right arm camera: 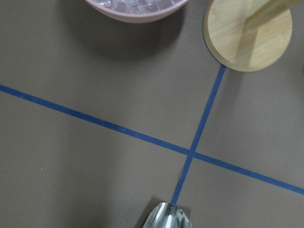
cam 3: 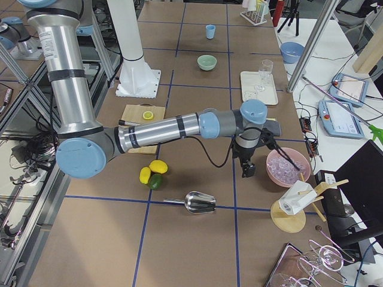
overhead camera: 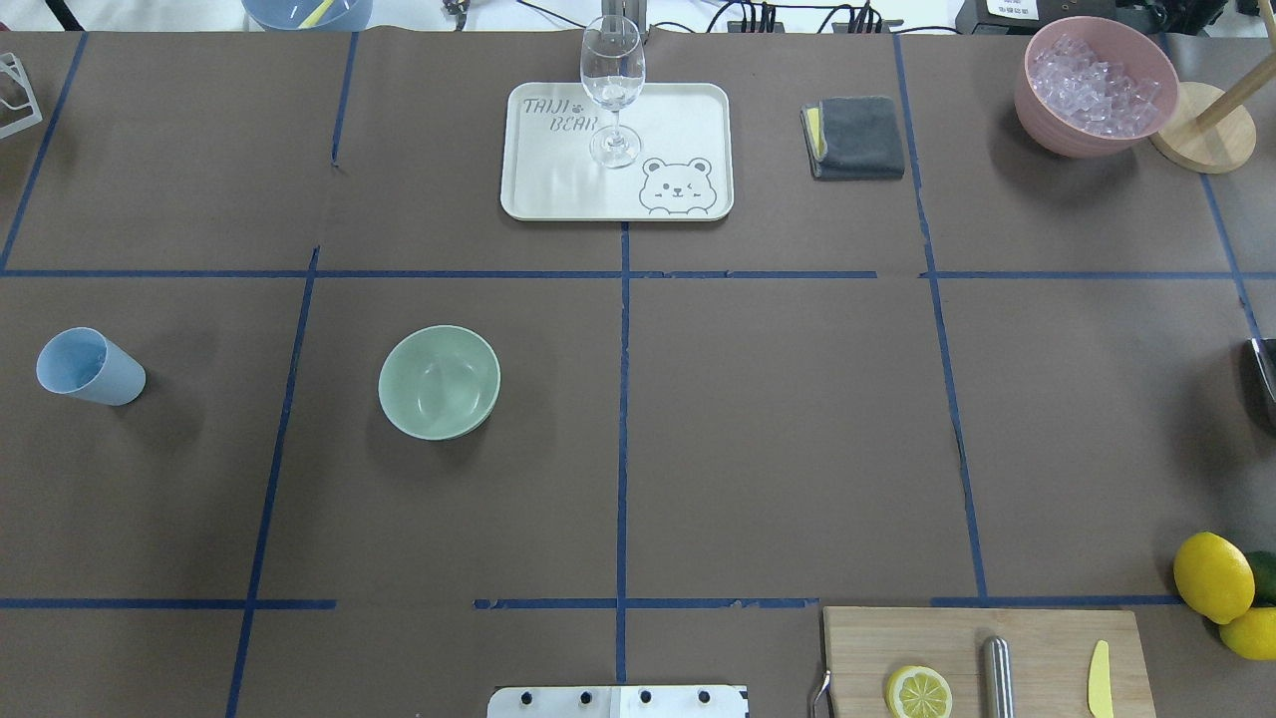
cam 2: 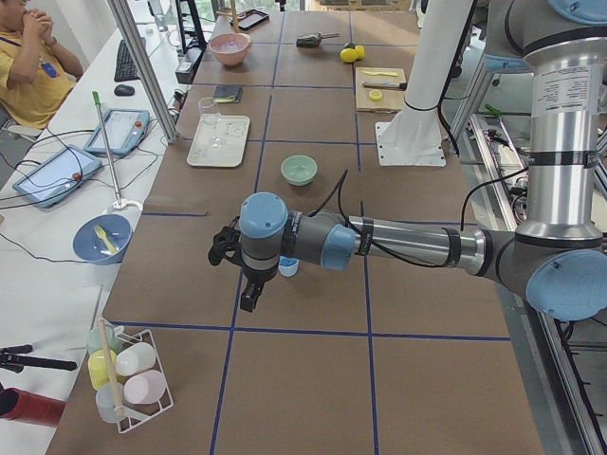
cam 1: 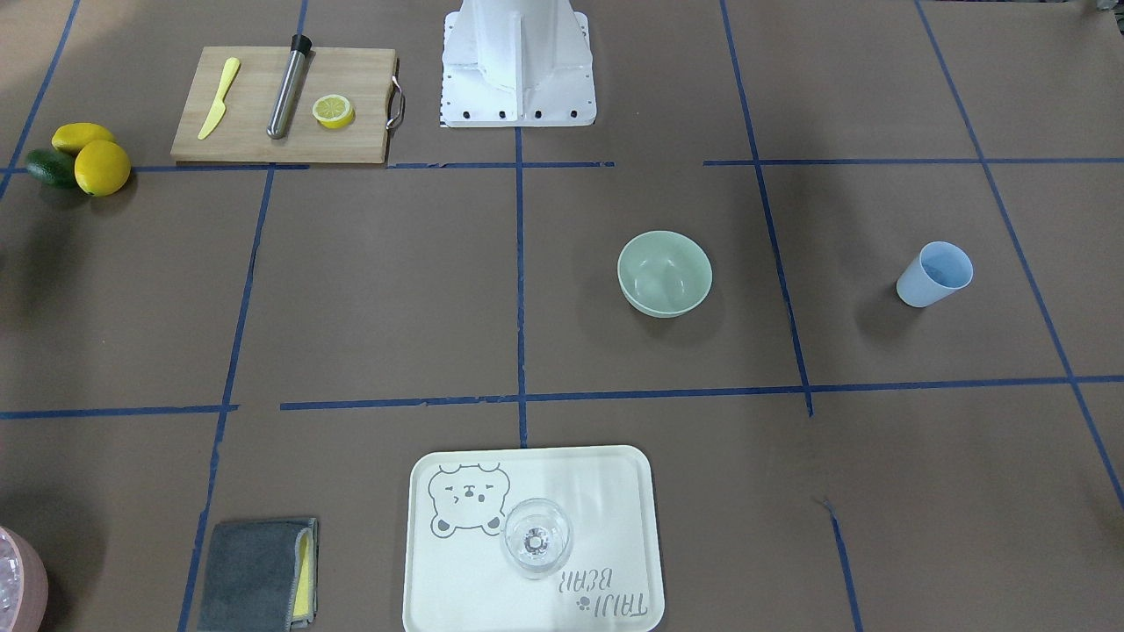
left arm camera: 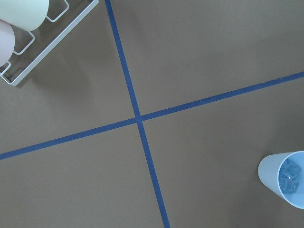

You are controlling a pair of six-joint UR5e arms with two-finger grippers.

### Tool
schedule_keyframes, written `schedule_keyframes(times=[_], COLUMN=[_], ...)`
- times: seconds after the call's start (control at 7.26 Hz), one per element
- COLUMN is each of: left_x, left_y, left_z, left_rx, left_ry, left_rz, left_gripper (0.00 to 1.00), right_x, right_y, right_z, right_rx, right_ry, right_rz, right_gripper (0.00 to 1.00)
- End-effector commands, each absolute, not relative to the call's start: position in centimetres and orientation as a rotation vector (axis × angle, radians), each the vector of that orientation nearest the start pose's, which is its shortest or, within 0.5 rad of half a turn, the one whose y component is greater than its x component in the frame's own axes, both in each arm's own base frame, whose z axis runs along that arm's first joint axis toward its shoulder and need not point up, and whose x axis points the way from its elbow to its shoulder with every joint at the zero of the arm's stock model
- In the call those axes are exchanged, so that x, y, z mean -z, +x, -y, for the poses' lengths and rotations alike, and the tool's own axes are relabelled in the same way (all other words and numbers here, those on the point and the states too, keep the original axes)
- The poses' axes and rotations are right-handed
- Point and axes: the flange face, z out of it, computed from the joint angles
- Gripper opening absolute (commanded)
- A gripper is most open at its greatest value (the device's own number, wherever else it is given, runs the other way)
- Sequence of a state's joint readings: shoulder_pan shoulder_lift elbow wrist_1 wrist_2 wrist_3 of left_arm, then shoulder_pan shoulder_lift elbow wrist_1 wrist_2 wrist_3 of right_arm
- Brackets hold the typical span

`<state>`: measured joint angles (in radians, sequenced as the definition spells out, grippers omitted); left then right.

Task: Pour ice into bowl

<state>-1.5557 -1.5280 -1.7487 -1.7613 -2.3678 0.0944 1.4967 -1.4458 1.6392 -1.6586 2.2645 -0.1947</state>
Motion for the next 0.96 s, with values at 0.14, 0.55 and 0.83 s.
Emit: schedule_keyframes(times=[0.14,0.55,0.83], left_x=[-52.3,-53.1,-51.9], left_y=[-5.3,0.3,6.1], left_z=[49.9,45.2,40.8], left_rx=[-0.254,-0.136,-0.008], left_ry=[0.658,0.749,0.709], left_rz=[-0.794,-0.901,-0.926], left_gripper=[1.0,1.0,1.0], right_x=[-60.7,-61.6,-62.0], right_y=[5.9,6.1,6.1], right_z=[52.1,51.3,50.9], right_rx=[0.301,0.291,0.288], right_ry=[0.136,0.12,0.112], right_rz=[0.672,0.675,0.673], right_gripper=[1.0,1.0,1.0])
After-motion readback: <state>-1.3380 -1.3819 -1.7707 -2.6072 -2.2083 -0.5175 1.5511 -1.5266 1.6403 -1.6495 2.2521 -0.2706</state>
